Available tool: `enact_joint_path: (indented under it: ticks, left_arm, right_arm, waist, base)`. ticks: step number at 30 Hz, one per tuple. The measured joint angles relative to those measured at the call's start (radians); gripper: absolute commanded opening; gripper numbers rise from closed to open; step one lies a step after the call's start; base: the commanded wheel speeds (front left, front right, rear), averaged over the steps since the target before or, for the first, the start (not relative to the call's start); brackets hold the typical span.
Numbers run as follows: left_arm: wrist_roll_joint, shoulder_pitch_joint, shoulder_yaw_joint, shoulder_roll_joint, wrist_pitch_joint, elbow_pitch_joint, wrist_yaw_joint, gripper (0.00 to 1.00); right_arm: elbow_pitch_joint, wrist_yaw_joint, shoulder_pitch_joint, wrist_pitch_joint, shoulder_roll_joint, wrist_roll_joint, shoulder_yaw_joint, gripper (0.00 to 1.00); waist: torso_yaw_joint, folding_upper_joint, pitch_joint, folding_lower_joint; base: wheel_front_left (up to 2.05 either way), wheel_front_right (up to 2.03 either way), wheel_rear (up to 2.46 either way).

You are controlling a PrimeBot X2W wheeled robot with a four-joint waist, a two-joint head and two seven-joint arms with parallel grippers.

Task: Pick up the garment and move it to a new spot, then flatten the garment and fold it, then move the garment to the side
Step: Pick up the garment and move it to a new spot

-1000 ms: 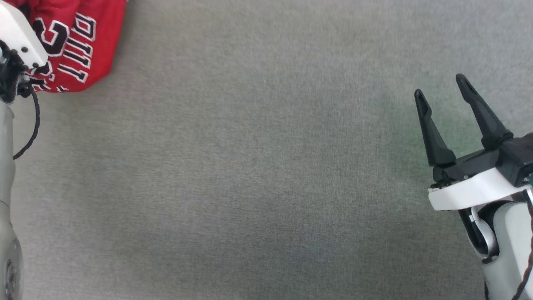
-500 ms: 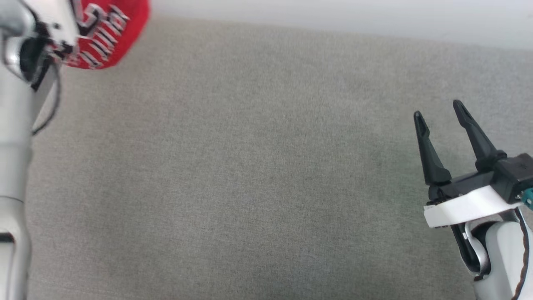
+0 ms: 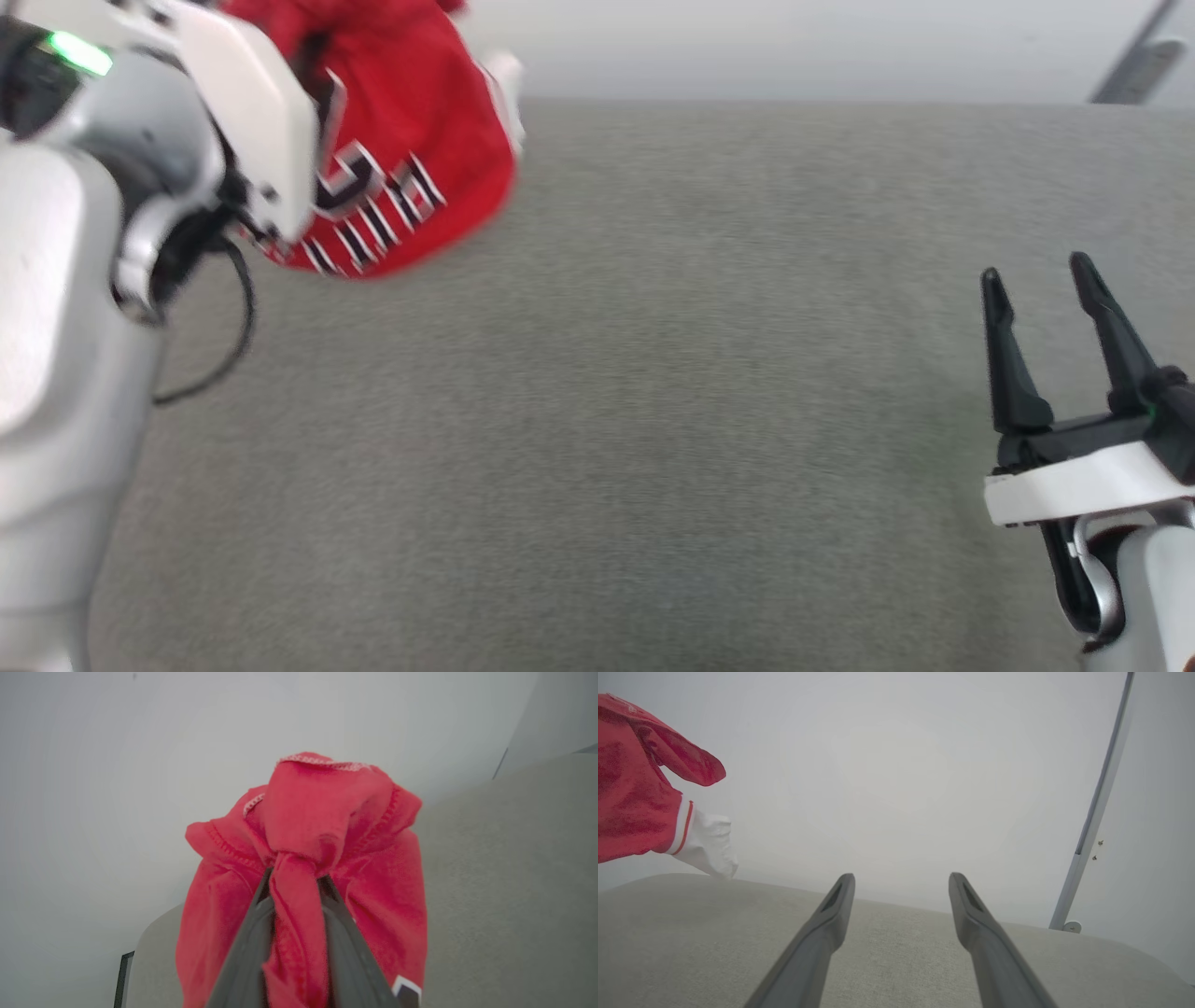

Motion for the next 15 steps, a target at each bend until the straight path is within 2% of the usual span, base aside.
enact_joint_path:
  ticks: [9, 15]
  left_arm:
    - [-0.051, 0.148, -0.071, 0.011, 0.221, -0.322, 0.06, 0.0]
    - [-0.062, 0.266, -0.144, -0.001, 0.302, -0.412, 0.093, 0.0]
  right_arm:
    - [0.002, 0.0, 0.034, -0.013, 0.033, -0.003, -0.057, 1.0]
    - [0.01, 0.0, 0.037, -0.02, 0.058, -0.002, -0.046, 1.0]
  waist:
    - [-0.123, 0.0, 0.006, 0.0]
    - [-0.191, 0.0, 0.025, 0.0]
  base:
    - [0.0, 0.0, 0.0]
    - [0.0, 0.0, 0.0]
